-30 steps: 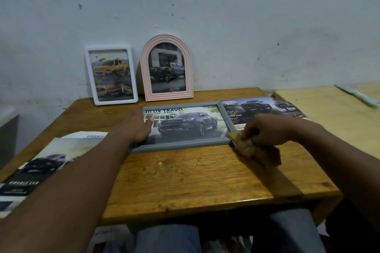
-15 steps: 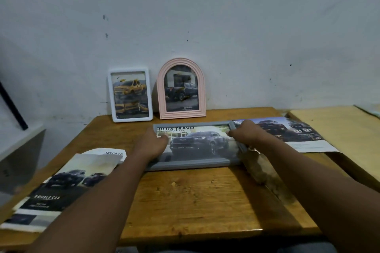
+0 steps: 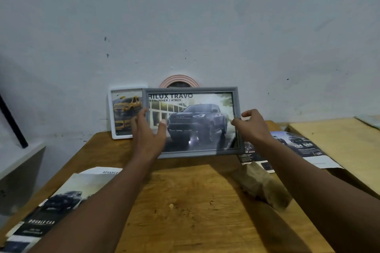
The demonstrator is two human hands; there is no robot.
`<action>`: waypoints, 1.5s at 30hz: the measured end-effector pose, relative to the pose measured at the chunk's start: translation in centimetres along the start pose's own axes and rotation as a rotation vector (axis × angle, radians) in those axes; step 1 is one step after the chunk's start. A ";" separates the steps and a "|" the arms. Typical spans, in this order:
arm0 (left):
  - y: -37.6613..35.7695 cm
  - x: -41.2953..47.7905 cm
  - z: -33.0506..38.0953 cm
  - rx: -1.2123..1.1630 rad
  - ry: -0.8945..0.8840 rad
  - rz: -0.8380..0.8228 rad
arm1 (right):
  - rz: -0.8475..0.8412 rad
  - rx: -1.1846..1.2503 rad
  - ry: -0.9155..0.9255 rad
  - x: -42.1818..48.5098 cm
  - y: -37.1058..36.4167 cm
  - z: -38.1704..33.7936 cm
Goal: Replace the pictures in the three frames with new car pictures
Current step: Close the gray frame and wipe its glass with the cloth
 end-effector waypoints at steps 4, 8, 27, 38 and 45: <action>-2.1 0.5 2.0 -0.033 -0.062 0.004 | 0.048 0.066 -0.031 1.3 2.2 0.7; -5.6 1.9 4.6 -0.056 -0.142 -0.030 | 0.124 0.118 -0.004 3.3 5.8 0.5; -27.5 7.4 5.6 -0.098 -0.104 -0.293 | 0.277 0.050 -0.005 18.3 13.7 6.0; -29.6 6.3 2.7 0.054 -0.061 -0.351 | 0.196 -0.015 0.006 20.4 10.3 7.8; -27.6 5.9 4.4 0.167 -0.130 -0.286 | 0.123 -0.108 0.005 18.8 9.7 5.7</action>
Point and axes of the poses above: each hand's wrist, its own x-axis towards the middle knuckle, its own y-axis out of the back of the hand, z = x × y, the point moved 10 cm from there along x, towards the middle knuckle, and after that the axes turned 6 degrees about -y, right-handed, at the moved point
